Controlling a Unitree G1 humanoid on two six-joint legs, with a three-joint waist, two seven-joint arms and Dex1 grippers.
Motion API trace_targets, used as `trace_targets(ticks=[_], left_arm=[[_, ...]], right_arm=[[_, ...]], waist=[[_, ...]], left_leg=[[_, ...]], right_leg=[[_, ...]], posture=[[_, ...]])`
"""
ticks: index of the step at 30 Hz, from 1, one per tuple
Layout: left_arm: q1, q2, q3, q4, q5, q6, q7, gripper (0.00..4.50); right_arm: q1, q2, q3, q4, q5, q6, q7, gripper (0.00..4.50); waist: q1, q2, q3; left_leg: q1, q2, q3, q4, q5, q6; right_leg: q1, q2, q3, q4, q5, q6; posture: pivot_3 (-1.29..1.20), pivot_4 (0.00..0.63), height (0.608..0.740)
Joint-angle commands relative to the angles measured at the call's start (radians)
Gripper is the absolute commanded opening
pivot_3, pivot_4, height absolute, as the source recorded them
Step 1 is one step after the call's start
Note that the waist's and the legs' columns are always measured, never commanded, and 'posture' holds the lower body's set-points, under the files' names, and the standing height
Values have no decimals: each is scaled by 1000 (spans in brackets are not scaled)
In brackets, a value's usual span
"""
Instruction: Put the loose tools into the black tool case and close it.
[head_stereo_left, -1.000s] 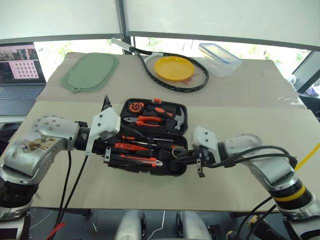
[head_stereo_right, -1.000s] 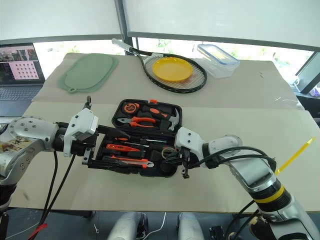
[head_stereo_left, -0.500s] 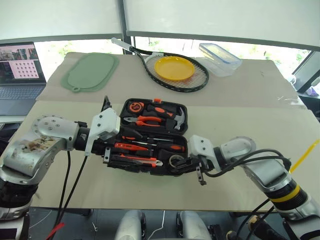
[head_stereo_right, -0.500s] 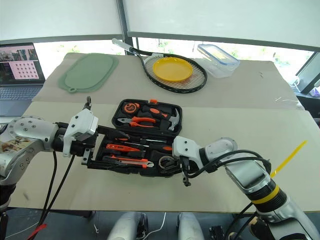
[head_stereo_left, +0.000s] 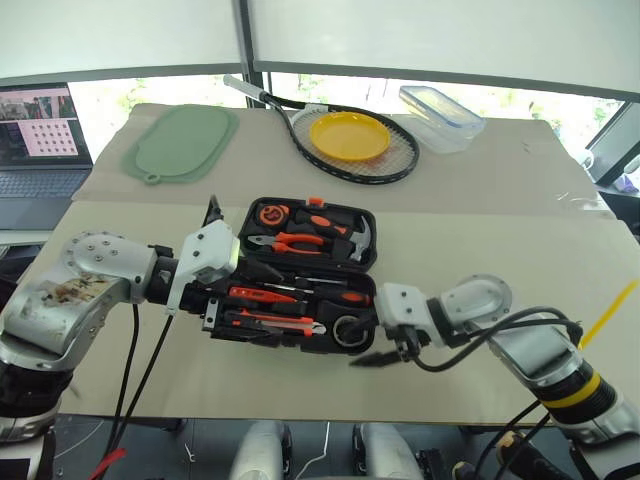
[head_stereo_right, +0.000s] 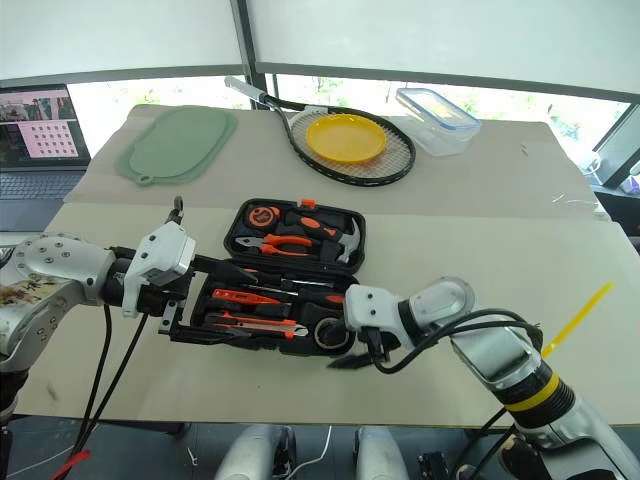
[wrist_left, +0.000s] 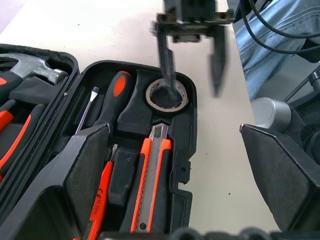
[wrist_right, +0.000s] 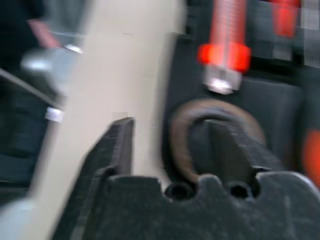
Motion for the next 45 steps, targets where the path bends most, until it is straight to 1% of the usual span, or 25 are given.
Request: trace_targets(ticks=[1, 3, 5, 8, 10, 13, 15, 16, 17, 18, 19, 26, 30, 32, 35, 40, 43, 45], left_arm=[[1, 4, 14, 2, -2, -15, 3, 4500], [25, -1, 30, 54, 24, -25, 32, 4500], [58, -6, 54, 116, 61, -60, 64, 4500], [121, -11, 107, 213, 119, -121, 125, 3737], [164, -8, 140, 266, 157, -158, 164, 3020], [209, -9, 162, 329, 204, -208, 203, 1912], [220, -14, 158, 359, 229, -242, 213, 1194], [220, -17, 152, 373, 240, -255, 216, 930], [209, -25, 134, 398, 260, -271, 223, 527], [191, -35, 114, 428, 285, -295, 232, 178], [175, -44, 98, 453, 303, -310, 237, 30], [92, -98, 22, 542, 388, -351, 265, 30], [78, -160, -4, 485, 335, -344, 211, 30], [97, -170, -2, 443, 311, -323, 185, 30], [139, -179, -7, 368, 285, -283, 166, 30], [207, -193, -26, 257, 281, -253, 178, 30], [250, -183, -27, 206, 274, -230, 171, 30], [289, -166, -33, 187, 294, -245, 161, 30]], right_arm=[[-28, -21, -127, -72, 143, 60, 37, 4020], [-48, -52, -217, -28, 176, 93, 20, 4020], [-46, -80, -281, 24, 176, 104, -8, 4020], [3, -130, -355, 101, 157, 91, -31, 3263], [43, -145, -388, 150, 134, 71, -58, 2617], [77, -127, -413, 220, 108, 62, -115, 1556], [90, -114, -405, 256, 82, 36, -138, 837], [93, -108, -398, 268, 70, 23, -145, 595], [92, -92, -381, 289, 51, 9, -160, 204], [86, -74, -362, 307, 31, -6, -175, 0], [78, -57, -346, 320, 15, -16, -186, 0], [-13, 23, -271, 395, -81, -59, -238, 0], [-53, 56, -224, 441, -129, -97, -230, 0], [-49, 58, -222, 432, -127, -108, -214, 0], [-27, 46, -228, 390, -100, -89, -173, 0], [43, 0, -249, 272, -40, -53, -102, 0], [107, -45, -265, 191, -18, -35, -75, 0], [153, -73, -281, 145, -9, -24, -66, 0]], waist=[[0, 0, 0], [0, 0, 0], [0, 0, 0], [1, 0, 0], [1, 0, 0], [0, 0, 0], [0, 0, 0], [-1, 0, 0], [-1, 0, 0], [-1, 0, 0], [-1, 0, 0], [-2, 0, 0], [-1, 0, 0], [2, 0, 0], [3, 0, 0], [5, 0, 0], [4, 0, 0], [3, 0, 0]], left_leg=[[0, 0, 0, 0, 0, 0], [0, 0, 0, 0, 0, 0], [1, 0, 0, 0, 0, 0], [2, 0, 0, -1, 0, 0], [1, 0, 0, -2, 0, 0], [1, 0, 1, -3, 0, 0], [1, 0, 1, -3, 0, 0], [1, 0, 1, -3, 0, 0], [1, 0, 1, -3, 0, 0], [1, 0, 1, -3, 0, 0], [2, 0, 1, -3, 0, 0], [0, 0, 3, -3, 0, 0], [0, 0, 5, -2, 0, 0], [-1, 0, 5, -2, 0, 0], [-5, 0, 5, -1, 0, 0], [-5, 0, 1, -1, 0, 0], [-5, 0, 0, -1, 0, 1], [-5, 0, -1, -1, -1, 1]], right_leg=[[0, 0, 0, 0, 0, 0], [0, 0, 0, 0, 0, 0], [0, 0, 0, 1, 0, 0], [1, 0, 0, 0, 0, -1], [0, 0, -1, 0, 0, -1], [0, -1, -1, 0, -1, -1], [0, -1, -1, 0, -1, -1], [0, -1, -1, 0, -1, -1], [0, -1, -1, 0, -1, -2], [0, -1, -1, 0, -1, -2], [0, -1, -1, 0, -1, -2], [-2, -1, -1, 1, 0, -1], [-1, -1, -1, 0, 0, -1], [-1, -1, -2, 0, 0, -1], [-3, -3, -4, 0, 0, 0], [-2, -3, -4, -1, 0, 1], [-2, -3, -4, -2, 0, 0], [-2, -3, -4, -2, 0, 0]], posture=[[0, 150, 738], [0, 150, 738], [0, 150, 738], [0, 150, 738], [0, 150, 738], [0, 150, 738], [0, 150, 738], [0, 150, 738], [0, 150, 738], [0, 150, 738], [0, 150, 738], [0, 150, 738], [0, 150, 738], [0, 150, 738], [0, 150, 738], [0, 150, 738], [0, 150, 738], [0, 150, 738]])
